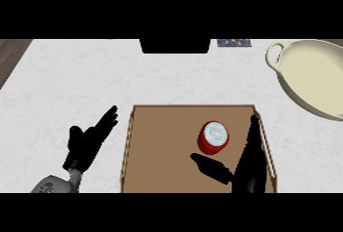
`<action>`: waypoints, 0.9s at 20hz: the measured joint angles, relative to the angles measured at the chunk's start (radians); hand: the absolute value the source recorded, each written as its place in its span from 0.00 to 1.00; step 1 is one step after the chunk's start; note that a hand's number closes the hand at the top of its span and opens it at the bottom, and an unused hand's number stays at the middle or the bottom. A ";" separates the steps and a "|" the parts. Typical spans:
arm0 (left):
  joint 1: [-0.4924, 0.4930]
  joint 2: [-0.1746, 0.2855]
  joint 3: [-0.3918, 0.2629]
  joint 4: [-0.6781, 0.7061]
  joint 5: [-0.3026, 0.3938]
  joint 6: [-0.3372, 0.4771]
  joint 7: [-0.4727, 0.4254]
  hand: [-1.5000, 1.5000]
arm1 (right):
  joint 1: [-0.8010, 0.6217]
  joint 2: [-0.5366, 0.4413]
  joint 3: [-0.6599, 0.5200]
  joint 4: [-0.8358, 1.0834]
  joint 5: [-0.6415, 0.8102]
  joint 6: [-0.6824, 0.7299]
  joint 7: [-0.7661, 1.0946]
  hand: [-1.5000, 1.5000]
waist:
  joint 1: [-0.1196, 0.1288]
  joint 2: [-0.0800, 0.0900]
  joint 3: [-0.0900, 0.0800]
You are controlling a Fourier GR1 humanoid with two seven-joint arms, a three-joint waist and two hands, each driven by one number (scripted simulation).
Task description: Pick the can from the tray and place it in the pot
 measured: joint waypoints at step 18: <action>-0.008 -0.060 0.063 0.045 -0.070 -0.052 -0.008 0.50 | 0.015 0.000 0.027 0.200 -0.574 -0.392 -0.499 0.00 | 0.003 0.002 0.001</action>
